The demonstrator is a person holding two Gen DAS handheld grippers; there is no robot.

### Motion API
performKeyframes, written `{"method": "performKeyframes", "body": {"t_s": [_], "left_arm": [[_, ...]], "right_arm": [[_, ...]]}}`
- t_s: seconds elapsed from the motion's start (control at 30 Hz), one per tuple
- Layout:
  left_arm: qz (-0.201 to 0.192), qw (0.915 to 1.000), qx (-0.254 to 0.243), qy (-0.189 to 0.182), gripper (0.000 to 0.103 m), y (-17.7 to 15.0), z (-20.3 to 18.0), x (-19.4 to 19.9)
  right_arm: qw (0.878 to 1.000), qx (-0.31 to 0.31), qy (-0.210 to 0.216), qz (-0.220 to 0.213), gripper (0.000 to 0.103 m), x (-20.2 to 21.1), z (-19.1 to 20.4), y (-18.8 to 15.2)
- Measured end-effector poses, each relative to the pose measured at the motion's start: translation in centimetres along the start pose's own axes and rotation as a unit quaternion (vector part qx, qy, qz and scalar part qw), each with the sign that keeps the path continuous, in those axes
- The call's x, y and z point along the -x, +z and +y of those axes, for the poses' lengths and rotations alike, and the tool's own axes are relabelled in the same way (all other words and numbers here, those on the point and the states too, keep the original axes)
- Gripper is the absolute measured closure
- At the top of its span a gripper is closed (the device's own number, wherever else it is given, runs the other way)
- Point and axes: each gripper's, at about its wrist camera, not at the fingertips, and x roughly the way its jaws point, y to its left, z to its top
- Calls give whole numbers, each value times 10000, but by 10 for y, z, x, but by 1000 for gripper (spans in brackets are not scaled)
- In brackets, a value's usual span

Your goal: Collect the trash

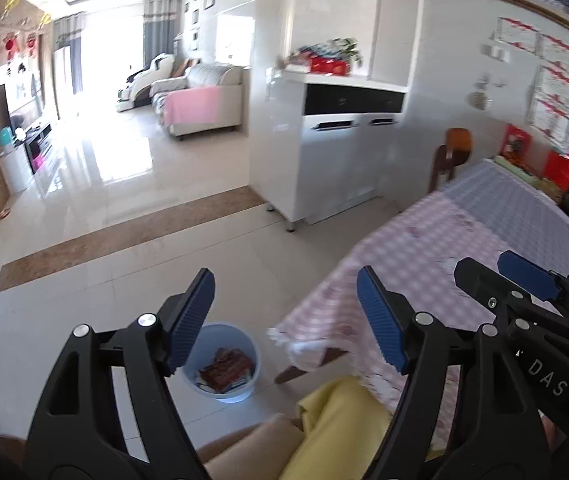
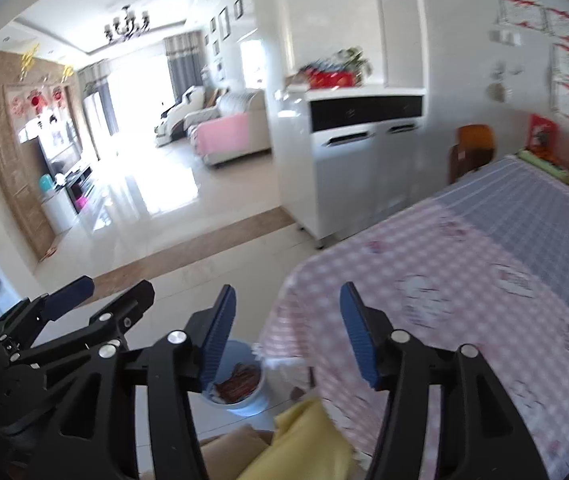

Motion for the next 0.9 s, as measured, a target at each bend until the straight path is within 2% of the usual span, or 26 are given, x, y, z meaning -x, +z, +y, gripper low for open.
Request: {"method": "performKeyframes", "body": {"t_s": [0.17,0.3,0.4,0.67,0.73,0.9], "left_arm": [[-233,9994,-205,-123,27,-16,-33,41],[-434,9986,-287,-128,27,-34,-56,71],[-637,9971,-374,-201,27,-45,-65,94],[-1011,9937,-460,-162,25,-76,-68,138],[-948,9940,-420,-333,25,-82,-67,144],[-1105,9929,-413,-167,25,-96,-67,159]], "right_arm": [[9993,-158,-245,-221,43,53,-30,-22],[9985,-163,-373,-378,42,89,-37,-41],[9966,-70,-622,-545,40,114,-34,-56],[9936,-145,-744,-839,39,162,-42,-89],[9933,-89,-732,-886,39,174,-40,-97],[9909,68,-859,-1029,39,189,-34,-111]]}}
